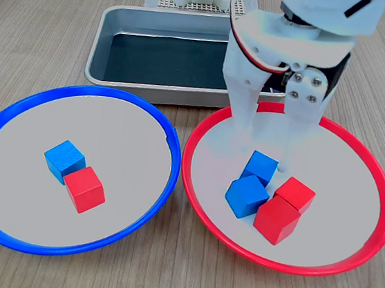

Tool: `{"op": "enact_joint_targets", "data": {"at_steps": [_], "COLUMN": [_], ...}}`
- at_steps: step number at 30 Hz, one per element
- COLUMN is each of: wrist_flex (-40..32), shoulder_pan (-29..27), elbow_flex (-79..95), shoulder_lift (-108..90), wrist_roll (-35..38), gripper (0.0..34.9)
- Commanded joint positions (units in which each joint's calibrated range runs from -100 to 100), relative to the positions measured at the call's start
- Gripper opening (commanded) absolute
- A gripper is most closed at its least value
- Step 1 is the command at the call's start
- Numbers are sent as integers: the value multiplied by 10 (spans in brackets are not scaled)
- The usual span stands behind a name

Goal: Relocate any misplaced blocks to their matching dishes.

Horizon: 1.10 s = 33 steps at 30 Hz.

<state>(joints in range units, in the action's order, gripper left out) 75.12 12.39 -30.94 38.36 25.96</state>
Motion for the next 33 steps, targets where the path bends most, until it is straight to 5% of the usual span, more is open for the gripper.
{"op": "enact_joint_targets", "data": {"at_steps": [1, 14, 25, 33], "wrist_flex": [3, -7, -14, -9], "shoulder_pan": [-5, -10, -11, -7], "elbow_flex": [-30, -72, -77, -79], "shoulder_lift": [1, 42, 47, 45], "wrist_roll": [2, 6, 17, 22], "gripper": [128, 121, 80, 10]}}
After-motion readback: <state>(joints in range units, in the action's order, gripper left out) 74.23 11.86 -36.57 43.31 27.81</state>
